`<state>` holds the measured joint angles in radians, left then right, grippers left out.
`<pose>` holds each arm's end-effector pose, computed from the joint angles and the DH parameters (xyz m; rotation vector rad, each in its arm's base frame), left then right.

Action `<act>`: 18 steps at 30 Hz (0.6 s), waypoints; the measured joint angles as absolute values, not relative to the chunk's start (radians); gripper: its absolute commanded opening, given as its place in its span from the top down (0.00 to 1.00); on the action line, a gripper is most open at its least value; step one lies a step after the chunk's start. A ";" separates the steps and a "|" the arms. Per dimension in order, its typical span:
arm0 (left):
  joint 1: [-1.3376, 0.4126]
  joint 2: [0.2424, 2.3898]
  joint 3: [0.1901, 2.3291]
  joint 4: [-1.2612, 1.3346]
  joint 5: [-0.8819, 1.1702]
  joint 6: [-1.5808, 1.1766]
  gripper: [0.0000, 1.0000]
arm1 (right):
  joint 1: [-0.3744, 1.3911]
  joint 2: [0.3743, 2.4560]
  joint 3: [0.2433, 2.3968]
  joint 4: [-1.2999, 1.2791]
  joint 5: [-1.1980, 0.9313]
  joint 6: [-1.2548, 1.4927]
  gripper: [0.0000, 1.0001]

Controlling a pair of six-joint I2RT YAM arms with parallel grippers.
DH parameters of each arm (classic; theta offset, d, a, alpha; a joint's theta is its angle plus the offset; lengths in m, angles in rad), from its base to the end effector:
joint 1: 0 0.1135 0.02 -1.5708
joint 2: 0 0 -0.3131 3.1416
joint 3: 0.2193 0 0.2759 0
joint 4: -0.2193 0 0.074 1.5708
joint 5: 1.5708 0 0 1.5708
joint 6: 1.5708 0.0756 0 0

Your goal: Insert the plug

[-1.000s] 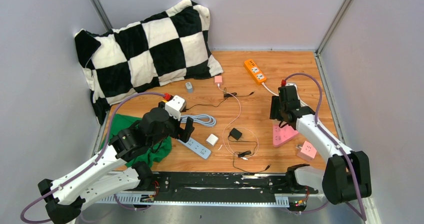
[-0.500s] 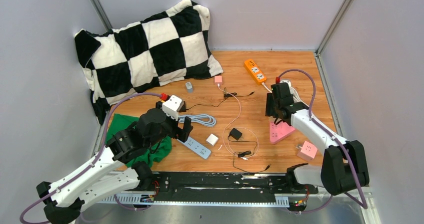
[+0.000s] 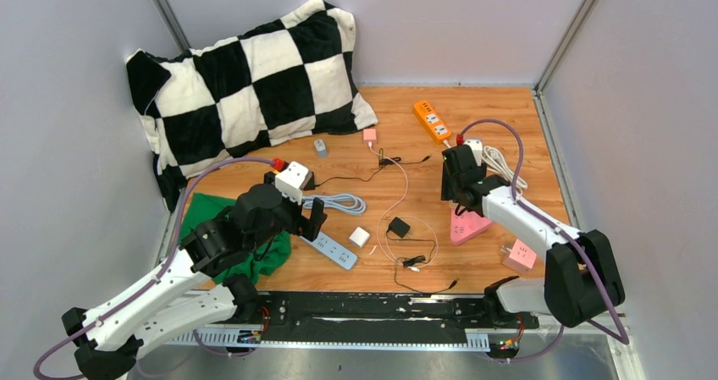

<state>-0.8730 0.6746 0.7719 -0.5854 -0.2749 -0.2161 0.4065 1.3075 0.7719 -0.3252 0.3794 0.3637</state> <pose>0.1232 -0.1150 0.3261 0.5012 2.0006 -0.3970 0.2818 0.0908 0.2206 0.1169 2.3513 -0.0909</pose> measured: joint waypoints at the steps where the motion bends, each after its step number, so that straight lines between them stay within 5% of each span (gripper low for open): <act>1: -0.873 0.674 0.772 -0.585 -0.275 -0.216 0.00 | 0.410 1.313 0.775 -0.326 0.386 0.370 1.00; 18: -0.873 0.665 0.766 -0.585 -0.276 -0.216 0.00 | 0.472 1.372 0.772 -0.332 0.496 0.450 1.00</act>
<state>-0.8730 0.6655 0.7662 -0.5850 -0.2756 -0.2161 0.4721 1.3720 0.7719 -0.3325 0.4961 0.4500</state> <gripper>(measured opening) 0.997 0.617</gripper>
